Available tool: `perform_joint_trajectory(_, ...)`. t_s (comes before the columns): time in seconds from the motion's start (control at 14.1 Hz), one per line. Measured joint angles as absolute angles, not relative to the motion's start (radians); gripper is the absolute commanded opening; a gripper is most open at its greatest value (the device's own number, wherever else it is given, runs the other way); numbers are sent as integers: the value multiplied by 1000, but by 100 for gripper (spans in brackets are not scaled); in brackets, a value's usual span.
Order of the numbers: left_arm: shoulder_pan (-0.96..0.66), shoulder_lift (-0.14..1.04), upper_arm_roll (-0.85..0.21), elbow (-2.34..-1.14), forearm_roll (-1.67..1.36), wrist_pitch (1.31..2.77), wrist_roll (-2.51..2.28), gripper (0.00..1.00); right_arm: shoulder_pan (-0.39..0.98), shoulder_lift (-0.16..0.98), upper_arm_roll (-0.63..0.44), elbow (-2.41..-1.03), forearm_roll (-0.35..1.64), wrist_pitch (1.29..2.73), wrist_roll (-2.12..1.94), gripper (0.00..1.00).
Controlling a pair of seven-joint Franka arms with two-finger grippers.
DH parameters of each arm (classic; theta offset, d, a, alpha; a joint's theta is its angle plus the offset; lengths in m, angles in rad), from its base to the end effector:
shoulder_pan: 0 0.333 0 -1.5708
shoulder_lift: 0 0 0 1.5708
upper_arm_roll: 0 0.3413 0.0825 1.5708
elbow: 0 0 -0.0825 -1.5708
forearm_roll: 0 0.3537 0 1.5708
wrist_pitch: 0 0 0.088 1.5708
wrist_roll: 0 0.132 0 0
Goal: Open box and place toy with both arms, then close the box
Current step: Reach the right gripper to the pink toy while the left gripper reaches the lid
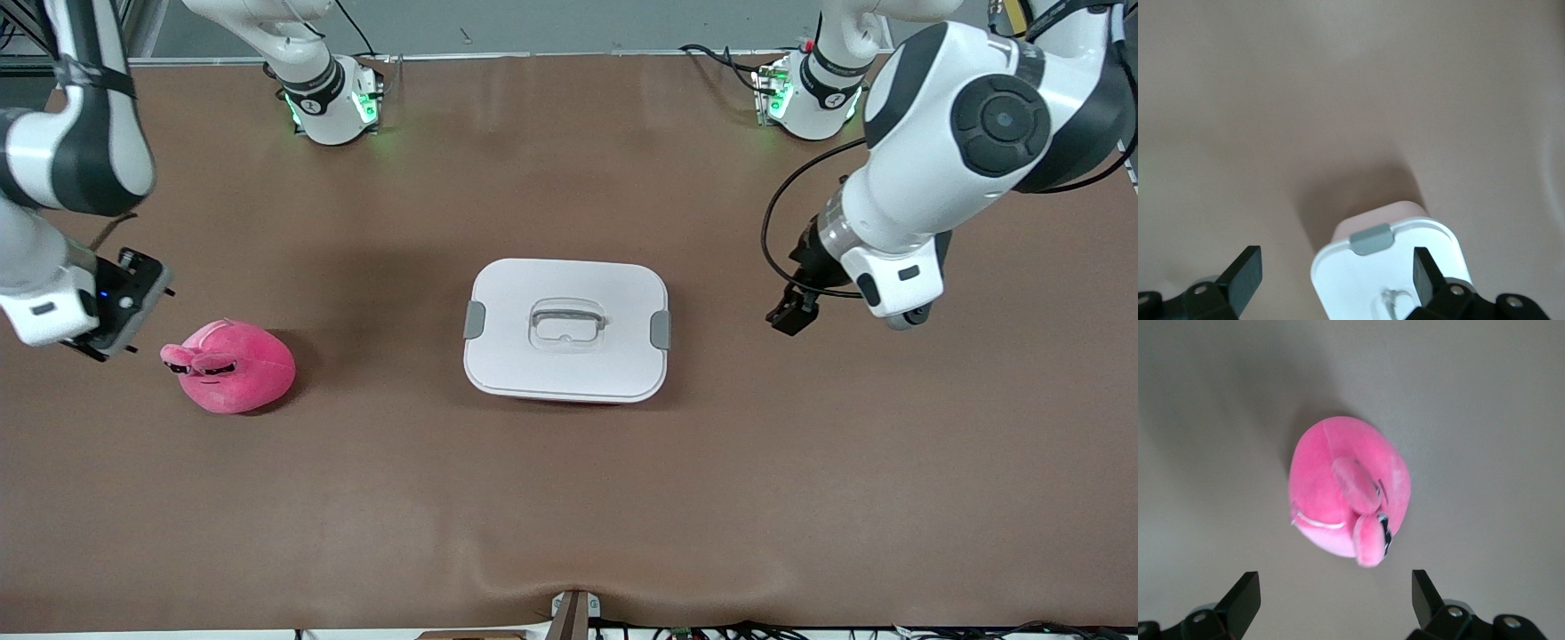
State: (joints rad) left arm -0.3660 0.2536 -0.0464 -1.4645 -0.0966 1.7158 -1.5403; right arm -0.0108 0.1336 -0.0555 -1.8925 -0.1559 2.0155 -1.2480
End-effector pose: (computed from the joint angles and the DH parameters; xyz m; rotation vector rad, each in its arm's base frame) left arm 0.5604 -0.2539 0.5410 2.5903 1.6666 -0.1387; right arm 0.5662 -0.0491 0.4470 2.4551 1.7714 -0.1496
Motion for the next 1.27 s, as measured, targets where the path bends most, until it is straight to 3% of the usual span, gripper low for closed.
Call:
perform_joint_trajectory(0.42, -420, 323, -46, -1444, -97, 1826, -1659, 100, 15, 168, -54, -2007, -177, 2241, -1336, 100)
perform_joint_trajectory(1.13, -550, 440, -43, -1392, -97, 1917, -1927, 100, -2, 287, -64, -2016, -178, 2371, -1380, 100)
perform_joint_trajectory(1.27, -576, 465, -39, -1366, -96, 1919, -1997, 100, -7, 305, -64, -2016, -178, 2398, -1383, 11)
